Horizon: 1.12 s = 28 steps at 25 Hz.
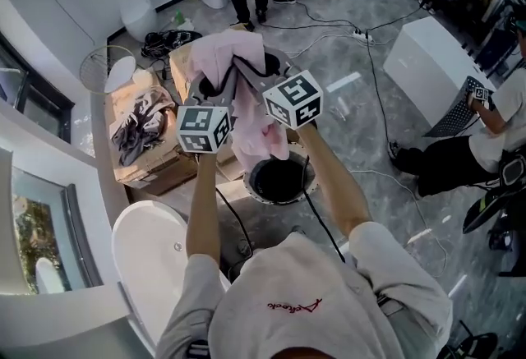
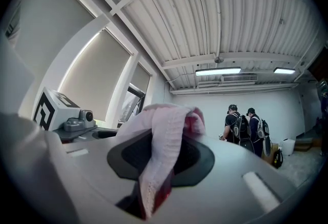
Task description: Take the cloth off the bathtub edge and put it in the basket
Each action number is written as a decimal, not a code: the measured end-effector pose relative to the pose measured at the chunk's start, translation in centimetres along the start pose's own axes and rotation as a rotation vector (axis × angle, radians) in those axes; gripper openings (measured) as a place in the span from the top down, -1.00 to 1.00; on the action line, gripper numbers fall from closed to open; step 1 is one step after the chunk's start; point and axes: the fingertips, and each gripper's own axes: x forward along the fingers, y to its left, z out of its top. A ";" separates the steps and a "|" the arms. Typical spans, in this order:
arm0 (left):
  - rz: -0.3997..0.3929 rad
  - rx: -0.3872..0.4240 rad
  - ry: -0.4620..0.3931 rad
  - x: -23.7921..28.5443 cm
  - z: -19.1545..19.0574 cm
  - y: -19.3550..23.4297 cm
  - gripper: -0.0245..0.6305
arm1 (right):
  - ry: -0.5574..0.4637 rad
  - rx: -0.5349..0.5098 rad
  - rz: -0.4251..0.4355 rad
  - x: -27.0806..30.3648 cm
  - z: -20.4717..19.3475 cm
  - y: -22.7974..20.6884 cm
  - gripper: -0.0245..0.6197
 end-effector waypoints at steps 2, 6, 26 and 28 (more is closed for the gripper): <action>-0.016 -0.006 0.008 0.7 -0.3 -1.6 0.67 | 0.008 0.010 -0.019 -1.5 -0.4 -0.9 0.62; -0.035 -0.007 0.023 2.0 -0.6 -4.0 0.67 | 0.014 0.021 -0.038 -3.7 -0.6 -2.5 0.62; -0.103 -0.082 0.144 2.8 -8.2 -9.7 0.67 | 0.117 0.125 -0.117 -9.4 -8.4 -3.8 0.62; -0.105 -0.100 0.161 2.6 -9.7 -10.2 0.67 | 0.139 0.140 -0.120 -9.9 -9.8 -3.7 0.62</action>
